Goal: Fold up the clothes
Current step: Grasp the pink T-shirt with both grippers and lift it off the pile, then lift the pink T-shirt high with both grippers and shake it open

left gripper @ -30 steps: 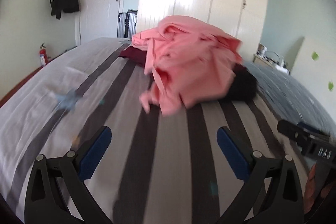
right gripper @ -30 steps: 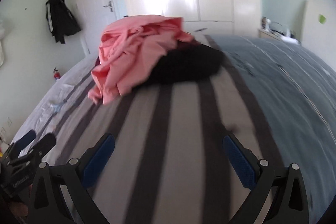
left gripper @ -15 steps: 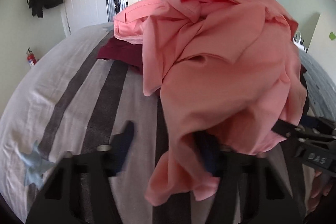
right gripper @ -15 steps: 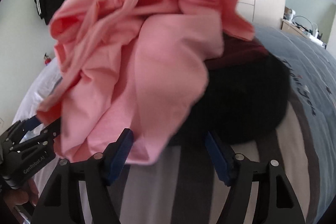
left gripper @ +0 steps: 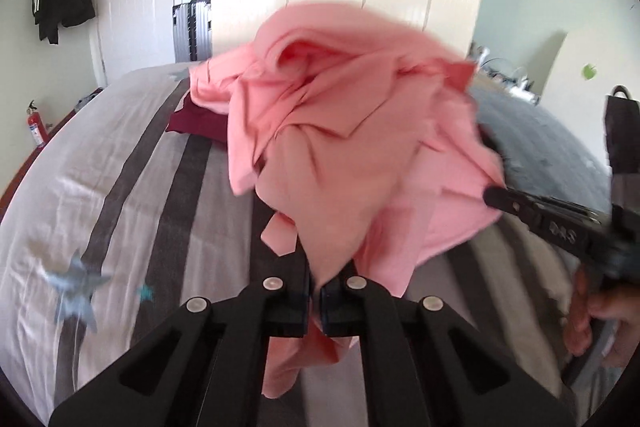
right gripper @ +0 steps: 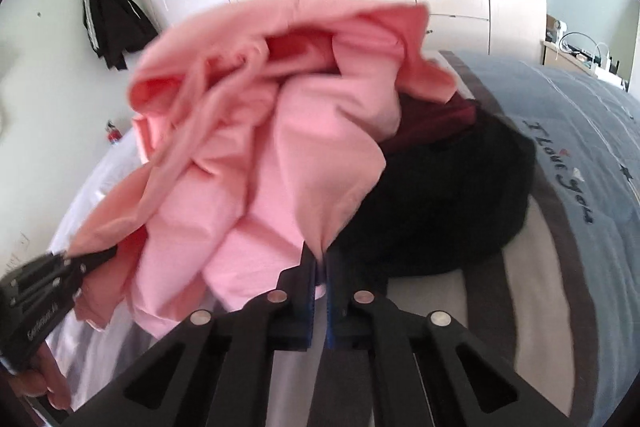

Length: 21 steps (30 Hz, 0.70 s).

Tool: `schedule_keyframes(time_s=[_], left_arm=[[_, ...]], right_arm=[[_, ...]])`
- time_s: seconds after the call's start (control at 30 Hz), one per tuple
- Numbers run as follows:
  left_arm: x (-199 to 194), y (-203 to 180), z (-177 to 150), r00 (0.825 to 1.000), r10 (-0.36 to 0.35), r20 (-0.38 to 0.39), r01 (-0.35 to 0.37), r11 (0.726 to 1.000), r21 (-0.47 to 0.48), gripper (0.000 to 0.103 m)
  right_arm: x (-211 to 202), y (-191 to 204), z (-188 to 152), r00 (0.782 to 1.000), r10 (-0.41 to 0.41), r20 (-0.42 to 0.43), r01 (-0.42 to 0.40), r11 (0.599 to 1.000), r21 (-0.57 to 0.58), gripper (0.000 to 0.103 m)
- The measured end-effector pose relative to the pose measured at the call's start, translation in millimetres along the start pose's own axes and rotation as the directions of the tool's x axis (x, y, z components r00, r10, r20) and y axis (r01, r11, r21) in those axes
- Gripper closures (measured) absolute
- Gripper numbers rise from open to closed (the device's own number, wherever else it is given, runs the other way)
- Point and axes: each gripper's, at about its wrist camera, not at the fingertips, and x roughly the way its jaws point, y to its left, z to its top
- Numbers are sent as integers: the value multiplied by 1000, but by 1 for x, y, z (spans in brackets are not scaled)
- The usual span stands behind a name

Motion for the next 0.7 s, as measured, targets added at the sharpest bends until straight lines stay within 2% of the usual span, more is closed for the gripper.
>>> schedule_keyframes(time_s=[0.17,0.3,0.37,0.43,0.57,0.63,0.7], left_arm=[[-89,-42,-36,997,-73,-15,73,997,14,101],[-156,-68,-84,988,-132,-83,129,991,-36,101],[-184,-78,-119,977,-159,-145,149,986,-76,101],[-213,-86,-165,960,-161,-230,138,984,-114,101],[-273,-92,-239,931,-162,-327,102,976,-194,101],[-304,-96,-270,917,-142,-372,74,979,-192,101],[-324,-98,-286,902,-128,-412,58,982,-178,101]], right_arm=[[-64,-31,-29,999,30,-10,-29,998,48,100],[-133,-65,-80,998,6,-64,0,996,86,100],[-175,-81,-119,993,-10,-117,19,996,82,100],[-214,-97,-171,981,-28,-190,43,997,71,100],[-281,-122,-245,956,-74,-286,102,991,85,100],[-308,-133,-275,943,-98,-316,136,986,99,100],[-334,-142,-302,927,-122,-355,173,978,116,100]])
